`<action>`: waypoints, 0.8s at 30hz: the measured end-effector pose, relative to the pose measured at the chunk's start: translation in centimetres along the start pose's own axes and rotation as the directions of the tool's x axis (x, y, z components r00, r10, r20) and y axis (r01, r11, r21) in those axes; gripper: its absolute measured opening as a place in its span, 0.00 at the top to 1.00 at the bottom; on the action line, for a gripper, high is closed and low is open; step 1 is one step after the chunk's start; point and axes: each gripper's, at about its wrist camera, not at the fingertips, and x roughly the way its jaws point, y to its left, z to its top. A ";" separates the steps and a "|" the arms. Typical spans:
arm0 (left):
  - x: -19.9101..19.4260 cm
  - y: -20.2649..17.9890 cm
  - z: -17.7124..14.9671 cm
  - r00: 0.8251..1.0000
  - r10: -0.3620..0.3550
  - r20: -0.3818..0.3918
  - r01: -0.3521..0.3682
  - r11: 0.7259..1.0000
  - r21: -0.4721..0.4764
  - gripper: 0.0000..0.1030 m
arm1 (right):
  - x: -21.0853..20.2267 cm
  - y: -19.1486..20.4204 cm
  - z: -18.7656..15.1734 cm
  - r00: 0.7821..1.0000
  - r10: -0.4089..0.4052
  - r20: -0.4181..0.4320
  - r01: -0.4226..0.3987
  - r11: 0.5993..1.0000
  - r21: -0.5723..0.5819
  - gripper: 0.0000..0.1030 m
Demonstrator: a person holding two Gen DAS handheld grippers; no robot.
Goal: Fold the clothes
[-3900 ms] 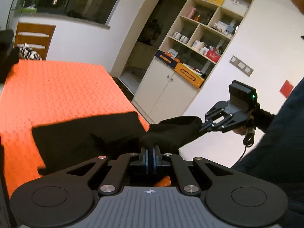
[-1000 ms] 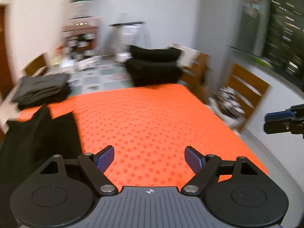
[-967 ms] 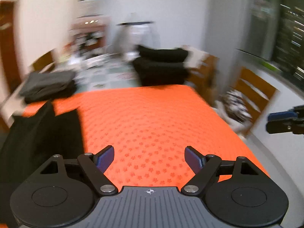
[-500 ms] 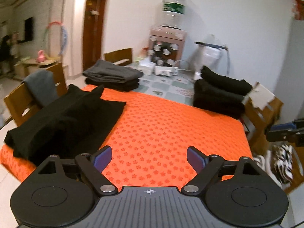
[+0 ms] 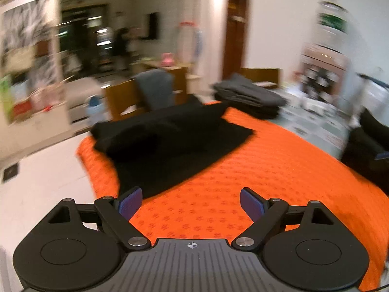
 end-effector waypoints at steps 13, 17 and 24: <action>9.8 4.8 -1.2 0.947 0.303 -0.107 -0.320 0.922 -0.220 0.21 | 19.0 -6.6 7.9 0.996 0.084 -0.037 -0.087 0.991 -0.099 0.45; 12.9 6.3 -1.4 0.931 0.346 -0.118 -0.366 0.884 -0.291 0.26 | 25.9 -7.6 10.0 0.993 0.109 -0.043 -0.114 0.982 -0.148 0.45; 16.1 6.3 -0.6 0.925 0.360 -0.121 -0.380 0.875 -0.301 0.34 | 34.1 -9.1 12.8 0.989 0.135 -0.067 -0.143 0.981 -0.130 0.45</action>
